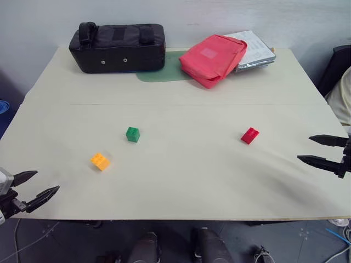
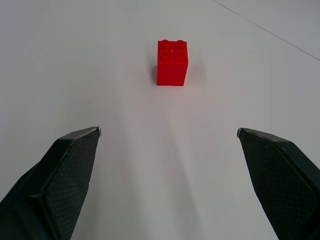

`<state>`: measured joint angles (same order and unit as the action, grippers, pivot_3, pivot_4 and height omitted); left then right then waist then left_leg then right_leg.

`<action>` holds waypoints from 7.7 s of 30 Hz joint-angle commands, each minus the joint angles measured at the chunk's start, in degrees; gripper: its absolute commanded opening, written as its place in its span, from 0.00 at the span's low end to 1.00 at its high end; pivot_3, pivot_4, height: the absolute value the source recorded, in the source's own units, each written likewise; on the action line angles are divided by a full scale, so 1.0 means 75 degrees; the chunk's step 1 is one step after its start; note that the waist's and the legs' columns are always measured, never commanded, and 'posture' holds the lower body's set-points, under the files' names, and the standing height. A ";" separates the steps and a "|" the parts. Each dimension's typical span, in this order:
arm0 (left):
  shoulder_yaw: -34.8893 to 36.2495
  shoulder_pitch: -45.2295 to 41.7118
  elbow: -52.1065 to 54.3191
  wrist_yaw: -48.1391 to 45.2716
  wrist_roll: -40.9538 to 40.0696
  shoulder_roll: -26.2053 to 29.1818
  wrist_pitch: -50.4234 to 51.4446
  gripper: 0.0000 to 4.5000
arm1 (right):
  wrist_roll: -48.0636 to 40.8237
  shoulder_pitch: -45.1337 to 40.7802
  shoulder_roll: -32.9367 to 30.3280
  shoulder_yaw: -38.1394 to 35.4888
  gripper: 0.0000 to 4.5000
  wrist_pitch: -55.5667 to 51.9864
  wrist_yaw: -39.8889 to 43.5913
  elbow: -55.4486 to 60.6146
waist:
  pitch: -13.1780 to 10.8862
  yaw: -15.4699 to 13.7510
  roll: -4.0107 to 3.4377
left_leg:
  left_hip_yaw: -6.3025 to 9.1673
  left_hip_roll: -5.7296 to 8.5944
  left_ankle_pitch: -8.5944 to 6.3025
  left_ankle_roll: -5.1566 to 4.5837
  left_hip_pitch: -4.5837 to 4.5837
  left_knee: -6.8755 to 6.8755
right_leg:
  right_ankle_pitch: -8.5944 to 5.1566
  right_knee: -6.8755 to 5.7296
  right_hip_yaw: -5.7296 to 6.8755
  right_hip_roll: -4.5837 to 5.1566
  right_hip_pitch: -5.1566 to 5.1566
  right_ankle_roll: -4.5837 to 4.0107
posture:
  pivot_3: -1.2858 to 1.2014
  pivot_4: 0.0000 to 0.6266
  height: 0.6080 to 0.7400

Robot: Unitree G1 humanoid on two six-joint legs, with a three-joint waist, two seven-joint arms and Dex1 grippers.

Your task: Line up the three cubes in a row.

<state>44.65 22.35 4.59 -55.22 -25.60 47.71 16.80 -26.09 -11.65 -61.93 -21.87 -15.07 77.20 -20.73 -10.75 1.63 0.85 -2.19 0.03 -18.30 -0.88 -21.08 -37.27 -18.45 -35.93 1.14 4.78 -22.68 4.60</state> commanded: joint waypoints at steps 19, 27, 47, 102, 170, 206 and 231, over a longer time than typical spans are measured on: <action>0.0072 0.0177 0.0424 0.0501 0.0133 -0.0134 0.0114 0.99 | 0.0177 0.0222 0.0015 -0.0063 1.00 -0.0066 -0.0626 0.0672 | -0.0001 0.0004 -0.0002 | 0.0001 -0.0001 0.0000 0.0002 0.0001 0.0005 | -0.0001 -0.0002 0.0001 -0.0002 -0.0002 -0.0001 | 0.52 0.24 1.00; -0.0428 -0.0675 0.0977 0.0477 -0.0388 0.0112 0.0839 0.99 | 0.0496 -0.0255 -0.0031 0.0380 1.00 -0.0124 -0.0944 0.1002 | -0.0001 -0.0002 -0.0002 | 0.0003 -0.0001 0.0003 0.0003 0.0000 -0.0001 | 0.0000 -0.0007 0.0003 -0.0001 -0.0001 0.0000 | 0.52 0.24 1.00; -0.3522 -0.4934 0.2515 -0.0945 -0.2371 0.1850 0.2920 0.99 | 0.2422 -0.4864 0.1885 0.3629 1.00 -0.1234 -0.1378 -0.1891 | -0.0008 0.0008 -0.0013 | -0.0017 -0.0003 0.0046 0.0066 -0.0117 -0.0035 | 0.0000 -0.0066 -0.0002 -0.0034 -0.0120 0.0001 | 0.52 0.24 1.00; -0.4136 -0.4381 0.2886 -0.1372 -0.1578 0.1242 0.2050 1.00 | 0.0564 -0.0893 0.0921 0.2569 1.00 -0.0188 0.0191 0.4096 | -0.0008 -0.0151 -0.0012 | 0.0001 0.0006 0.0049 0.0036 -0.0136 -0.0132 | 0.0011 -0.0141 -0.0015 -0.0033 -0.0119 0.0021 | 0.52 0.24 1.00; -0.6771 -1.0405 -0.2330 0.4641 0.1166 -0.2368 0.7907 0.33 | -0.1683 -0.1002 0.2162 0.1883 1.00 -0.2226 -0.2114 0.6275 | 0.0002 -0.0235 0.0021 | 0.0008 0.0014 0.0049 0.0050 -0.0160 -0.0177 | 0.0018 -0.0158 -0.0004 -0.0036 -0.0125 0.0034 | 0.52 0.24 1.00; -1.0367 -0.8830 0.0404 -0.1084 0.2498 -0.2169 0.2776 0.33 | -0.1067 0.2787 0.0559 0.0138 1.00 -0.1695 -0.1238 0.7291 | 0.0002 -0.0401 0.0020 | 0.0006 0.0014 0.0022 -0.0004 -0.0157 -0.0235 | 0.0025 -0.0131 -0.0020 -0.0041 -0.0095 0.0047 | 0.52 0.24 1.00; -1.0279 -0.8959 0.0873 -0.0966 0.2514 -0.2715 0.4633 0.99 | -0.0960 0.2391 0.0804 0.0629 1.00 -0.1512 -0.1675 0.7077 | 0.0003 -0.0393 0.0020 | 0.0013 0.0019 0.0025 -0.0009 -0.0145 -0.0240 | 0.0028 -0.0125 -0.0019 -0.0034 -0.0072 0.0055 | 0.52 0.24 1.00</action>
<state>-34.45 -44.68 8.83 -62.70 -5.60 26.97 50.93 -33.04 6.89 -56.16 -16.52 -27.45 64.67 31.86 -10.73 -1.32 1.00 -2.09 0.17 -18.12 -0.95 -22.17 -39.07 -18.23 -36.87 0.99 4.52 -23.22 5.02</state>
